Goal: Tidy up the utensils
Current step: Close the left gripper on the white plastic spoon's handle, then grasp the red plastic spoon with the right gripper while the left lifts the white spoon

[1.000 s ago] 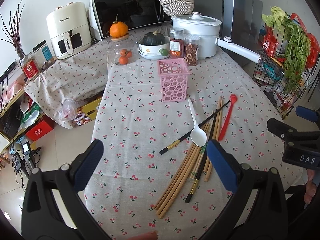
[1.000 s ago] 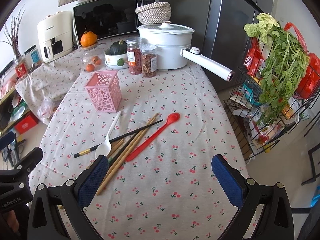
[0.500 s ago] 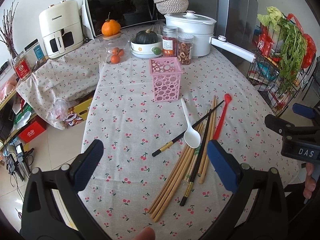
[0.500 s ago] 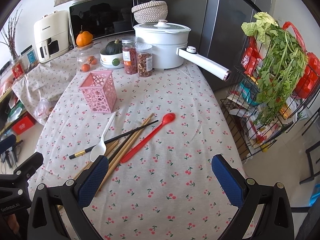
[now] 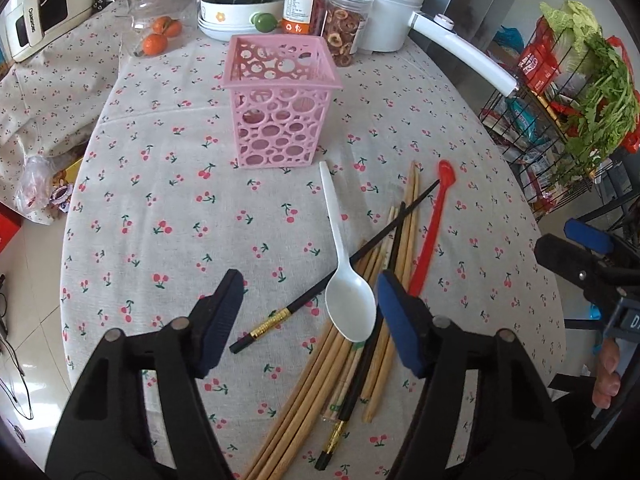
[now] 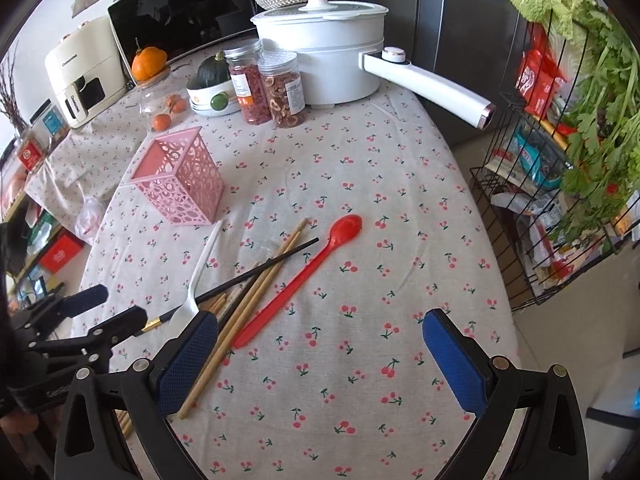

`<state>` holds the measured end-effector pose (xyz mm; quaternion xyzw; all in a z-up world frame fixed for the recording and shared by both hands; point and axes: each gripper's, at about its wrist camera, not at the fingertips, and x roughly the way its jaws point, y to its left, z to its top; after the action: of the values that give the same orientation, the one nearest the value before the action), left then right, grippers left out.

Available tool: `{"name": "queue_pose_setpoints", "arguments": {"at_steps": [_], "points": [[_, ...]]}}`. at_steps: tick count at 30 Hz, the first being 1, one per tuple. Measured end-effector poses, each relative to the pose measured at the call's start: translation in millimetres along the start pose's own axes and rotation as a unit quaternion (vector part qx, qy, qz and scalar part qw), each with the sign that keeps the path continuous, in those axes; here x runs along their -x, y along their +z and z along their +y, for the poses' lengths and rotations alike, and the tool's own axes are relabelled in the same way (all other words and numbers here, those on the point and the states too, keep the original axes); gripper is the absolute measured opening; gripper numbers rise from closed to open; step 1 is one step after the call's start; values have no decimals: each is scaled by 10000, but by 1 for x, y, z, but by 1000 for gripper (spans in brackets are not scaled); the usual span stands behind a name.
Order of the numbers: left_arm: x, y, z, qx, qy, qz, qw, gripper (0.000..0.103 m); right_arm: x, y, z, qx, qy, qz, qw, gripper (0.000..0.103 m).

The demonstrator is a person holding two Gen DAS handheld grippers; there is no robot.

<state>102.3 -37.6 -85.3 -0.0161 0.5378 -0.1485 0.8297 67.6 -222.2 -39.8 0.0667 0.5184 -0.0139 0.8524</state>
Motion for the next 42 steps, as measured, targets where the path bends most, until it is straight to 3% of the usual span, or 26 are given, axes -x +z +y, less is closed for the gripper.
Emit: {"name": "queue_pose_setpoints", "arguments": {"at_steps": [1, 3, 6, 10, 14, 17, 18, 20, 27, 29, 31, 34, 39, 42], "points": [[-8, 4, 2, 107, -83, 105, 9999, 48, -4, 2, -3, -43, 26, 75, 10000, 98], [-23, 12, 1, 220, -100, 306, 9992, 42, -12, 6, -7, -53, -42, 202, 9998, 97], [-35, 20, -5, 264, -162, 421, 9986, 40, -23, 12, -15, -57, -230, 330, 9992, 97], [-48, 34, -7, 520, -390, 498, 9966, 40, -31, 17, -26, -230, -150, 452, 9986, 97], [-67, 47, -12, 504, -289, 713, 9958, 39, -34, 20, -25, -258, -95, 492, 9984, 97], [-74, 50, -18, 413, -279, 810, 9955, 23, -36, 22, -25, -260, -105, 497, 9984, 97], [-76, 50, -20, 358, -335, 839, 9953, 12, -37, 23, -25, -271, -101, 511, 9983, 97], [-76, 48, -24, 239, -407, 847, 9953, 11, -41, 24, -27, -292, -63, 551, 9980, 97], [-23, 47, -24, 24, -742, 275, 9969, 11, -60, 34, -48, -635, 164, 690, 9955, 95], [0, 46, -19, -55, -842, 19, 9964, 11, -68, 37, -58, -835, 313, 742, 9932, 87], [23, 42, -11, -84, -939, -252, 9952, 11, -77, 39, -67, -1064, 482, 812, 9898, 70], [48, 33, 4, -7, -1088, -664, 9918, 11, -89, 43, -75, -1303, 707, 857, 9852, 53], [61, 16, 24, -71, -1001, -1255, 9870, 11, -104, 52, -74, -1533, 799, 778, 9819, 45], [55, 19, 33, 53, -1190, -1012, 9877, 11, -113, 60, -66, -1441, 599, 736, 9850, 45]]}}
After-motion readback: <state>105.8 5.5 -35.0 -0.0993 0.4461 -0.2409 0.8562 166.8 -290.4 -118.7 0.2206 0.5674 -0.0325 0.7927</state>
